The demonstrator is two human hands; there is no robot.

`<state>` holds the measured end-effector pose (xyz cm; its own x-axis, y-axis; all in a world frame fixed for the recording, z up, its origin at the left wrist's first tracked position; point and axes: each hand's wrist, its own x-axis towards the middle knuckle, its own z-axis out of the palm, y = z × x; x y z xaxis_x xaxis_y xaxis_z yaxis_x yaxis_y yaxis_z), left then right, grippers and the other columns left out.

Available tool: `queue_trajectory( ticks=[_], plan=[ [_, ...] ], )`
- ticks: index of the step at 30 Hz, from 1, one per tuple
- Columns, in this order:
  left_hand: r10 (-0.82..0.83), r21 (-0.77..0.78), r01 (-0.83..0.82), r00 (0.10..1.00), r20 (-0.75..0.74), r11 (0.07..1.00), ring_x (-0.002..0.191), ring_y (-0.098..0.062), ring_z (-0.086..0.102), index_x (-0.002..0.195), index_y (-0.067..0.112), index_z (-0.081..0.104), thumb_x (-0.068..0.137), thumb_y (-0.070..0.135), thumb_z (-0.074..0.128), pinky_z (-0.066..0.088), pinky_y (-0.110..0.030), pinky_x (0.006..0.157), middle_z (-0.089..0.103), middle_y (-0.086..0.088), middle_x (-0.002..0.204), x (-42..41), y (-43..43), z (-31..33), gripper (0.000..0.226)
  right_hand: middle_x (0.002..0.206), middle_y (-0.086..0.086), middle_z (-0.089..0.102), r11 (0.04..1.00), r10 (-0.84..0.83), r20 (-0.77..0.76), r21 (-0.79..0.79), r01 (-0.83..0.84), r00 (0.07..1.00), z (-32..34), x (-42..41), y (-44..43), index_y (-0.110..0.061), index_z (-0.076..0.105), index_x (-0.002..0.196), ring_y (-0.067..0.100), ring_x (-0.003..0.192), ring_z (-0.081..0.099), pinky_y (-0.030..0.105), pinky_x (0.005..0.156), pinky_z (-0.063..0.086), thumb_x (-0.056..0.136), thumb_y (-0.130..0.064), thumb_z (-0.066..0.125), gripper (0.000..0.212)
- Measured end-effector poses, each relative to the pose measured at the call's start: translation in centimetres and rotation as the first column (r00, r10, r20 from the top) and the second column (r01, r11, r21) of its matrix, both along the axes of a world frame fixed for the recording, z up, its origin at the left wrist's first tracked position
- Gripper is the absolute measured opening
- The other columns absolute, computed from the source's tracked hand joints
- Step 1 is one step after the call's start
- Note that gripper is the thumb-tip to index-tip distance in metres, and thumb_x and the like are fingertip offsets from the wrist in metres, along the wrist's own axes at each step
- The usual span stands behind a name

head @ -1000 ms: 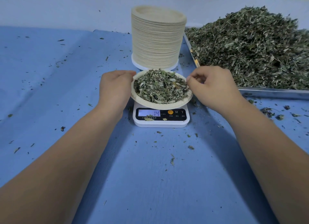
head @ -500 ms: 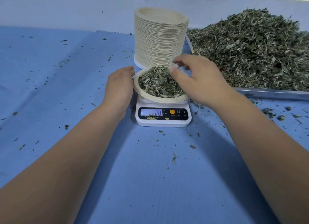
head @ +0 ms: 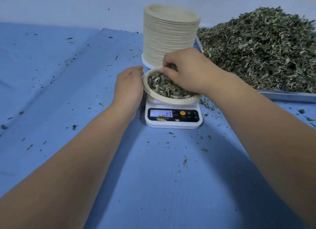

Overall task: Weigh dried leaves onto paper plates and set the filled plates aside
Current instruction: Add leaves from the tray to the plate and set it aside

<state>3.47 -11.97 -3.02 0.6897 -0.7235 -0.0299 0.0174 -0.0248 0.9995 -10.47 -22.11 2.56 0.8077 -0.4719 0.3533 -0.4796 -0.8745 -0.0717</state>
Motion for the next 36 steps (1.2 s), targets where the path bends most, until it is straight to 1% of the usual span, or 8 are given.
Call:
queue_trajectory(
  ticks=[6,10,14,19,24,28,31,36],
  plan=[
    [-0.004,-0.014,0.004,1.0,-0.01,1.0,0.122,-0.01,0.062,0.103,0.038,0.064,0.096,0.024,0.048,0.047,-0.042,0.111,0.065,0.009,0.131,0.1,0.0,0.1,0.022,0.077,-0.008,0.056,0.998,-0.03,0.209,0.062,0.017,0.978,1.1,-0.4,-0.1,-0.015,0.07,0.095,0.011,0.077,0.049,0.023,0.066,0.028,0.099,-0.036,0.059,0.025],
    [0.021,-0.015,-0.022,0.999,-0.027,1.0,0.109,-0.007,0.066,0.118,0.035,0.061,0.099,0.025,0.046,0.048,-0.042,0.109,0.064,0.01,0.128,0.1,-0.1,0.1,0.025,0.081,-0.007,0.059,0.995,-0.056,0.303,0.091,0.03,0.951,1.9,-1.0,-0.1,-0.015,0.07,0.095,0.01,0.076,0.049,0.023,0.066,0.03,0.099,-0.036,0.06,0.024],
    [-0.004,-0.029,0.003,1.0,-0.028,1.0,0.112,-0.004,0.062,0.128,0.036,0.056,0.102,0.029,0.04,0.045,-0.042,0.112,0.056,0.009,0.147,-0.3,0.1,0.2,0.031,0.084,-0.003,0.063,0.994,-0.07,0.341,0.108,0.034,0.937,2.2,-1.7,0.1,-0.012,0.07,0.096,0.01,0.075,0.049,0.024,0.067,0.033,0.1,-0.035,0.059,0.025],
    [-0.016,-0.027,0.015,0.999,-0.045,1.0,0.116,-0.008,0.061,0.108,0.039,0.052,0.105,0.032,0.037,0.044,-0.043,0.113,0.052,0.01,0.151,-0.3,0.2,0.4,0.017,0.077,-0.004,0.059,0.987,-0.13,0.406,0.139,0.079,0.905,2.5,-2.6,-0.1,-0.011,0.07,0.097,0.006,0.064,0.045,0.024,0.062,0.032,0.101,-0.035,0.058,0.027],
    [-0.025,-0.031,0.024,0.999,-0.042,0.999,0.126,-0.011,0.057,0.114,0.039,0.051,0.105,0.032,0.035,0.043,-0.043,0.114,0.05,0.01,0.153,-0.2,0.2,0.2,0.02,0.069,-0.014,0.052,0.971,-0.241,0.467,0.118,0.21,0.851,2.6,-4.6,-1.5,-0.014,0.069,0.092,-0.006,0.058,0.046,0.009,0.055,0.029,0.1,-0.036,0.058,0.025],
    [-0.018,-0.026,0.017,0.999,-0.043,1.0,0.127,-0.012,0.057,0.118,0.038,0.052,0.105,0.032,0.036,0.043,-0.043,0.114,0.051,0.009,0.152,-0.1,0.1,0.2,0.021,0.089,0.007,0.067,0.893,-0.438,0.405,0.089,0.442,0.803,1.2,-8.4,-3.9,-0.011,0.067,0.097,0.019,0.077,0.056,0.029,0.069,0.042,0.102,-0.036,0.052,0.029],
    [-0.014,-0.013,0.013,0.999,-0.032,1.0,0.131,-0.013,0.054,0.119,0.04,0.054,0.103,0.035,0.038,0.041,-0.043,0.116,0.052,0.01,0.151,0.0,-0.1,0.0,0.023,0.098,0.01,0.068,0.817,-0.577,0.202,0.125,0.563,0.792,-0.9,-10.4,-4.7,-0.015,0.065,0.108,0.031,0.085,0.061,0.041,0.075,0.053,0.101,-0.041,0.053,0.03],
    [-0.029,0.008,0.029,1.0,-0.011,1.0,0.136,-0.014,0.05,0.126,0.041,0.055,0.101,0.039,0.039,0.039,-0.043,0.117,0.053,0.01,0.148,-0.1,0.0,-0.1,0.031,0.106,0.002,0.068,0.848,-0.529,0.236,0.106,0.52,0.815,-1.7,-10.3,-4.2,-0.019,0.064,0.116,0.026,0.088,0.06,0.035,0.073,0.048,0.099,-0.043,0.054,0.03]
  ],
)
